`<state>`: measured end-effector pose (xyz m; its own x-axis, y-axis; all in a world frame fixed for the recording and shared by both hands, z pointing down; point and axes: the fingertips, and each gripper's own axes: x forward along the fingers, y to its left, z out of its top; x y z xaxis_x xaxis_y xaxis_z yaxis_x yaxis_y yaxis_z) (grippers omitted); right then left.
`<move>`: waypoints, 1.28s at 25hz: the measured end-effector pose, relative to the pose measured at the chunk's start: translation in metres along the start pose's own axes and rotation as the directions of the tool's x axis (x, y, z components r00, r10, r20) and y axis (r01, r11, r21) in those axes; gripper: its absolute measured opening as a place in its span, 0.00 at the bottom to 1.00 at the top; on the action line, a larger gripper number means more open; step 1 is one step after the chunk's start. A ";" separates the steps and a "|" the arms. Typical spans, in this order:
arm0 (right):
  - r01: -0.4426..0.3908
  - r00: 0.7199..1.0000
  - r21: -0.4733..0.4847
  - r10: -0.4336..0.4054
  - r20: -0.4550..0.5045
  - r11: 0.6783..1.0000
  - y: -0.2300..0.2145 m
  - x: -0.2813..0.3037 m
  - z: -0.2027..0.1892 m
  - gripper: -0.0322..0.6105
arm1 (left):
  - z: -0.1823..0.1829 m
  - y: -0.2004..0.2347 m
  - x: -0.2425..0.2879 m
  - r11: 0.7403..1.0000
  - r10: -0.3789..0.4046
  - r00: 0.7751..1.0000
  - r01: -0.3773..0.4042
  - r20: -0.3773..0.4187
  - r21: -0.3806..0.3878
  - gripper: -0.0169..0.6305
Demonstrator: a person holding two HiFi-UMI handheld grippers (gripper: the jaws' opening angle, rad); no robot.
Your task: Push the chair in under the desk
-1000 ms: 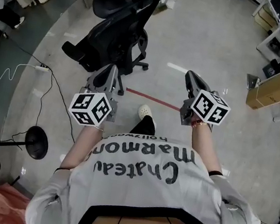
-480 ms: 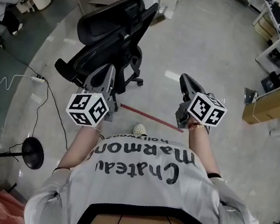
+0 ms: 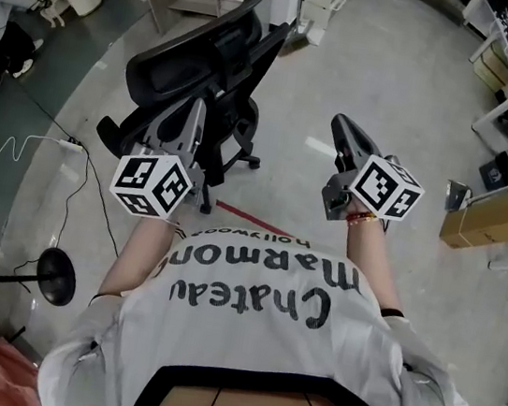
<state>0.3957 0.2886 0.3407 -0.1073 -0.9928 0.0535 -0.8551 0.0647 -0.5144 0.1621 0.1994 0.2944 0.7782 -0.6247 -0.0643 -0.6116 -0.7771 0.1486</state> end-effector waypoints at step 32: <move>-0.667 0.707 -0.074 0.597 -0.379 0.742 0.052 0.175 0.033 0.07 | -0.007 0.022 -0.007 0.892 0.451 0.884 -0.446 -0.123 0.070 0.05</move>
<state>0.3489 0.1147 0.2949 -0.7788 -0.6249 0.0551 -0.6005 0.7173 -0.3535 0.1446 0.1873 0.3048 0.4296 -0.8934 0.1316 -0.9026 -0.4205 0.0920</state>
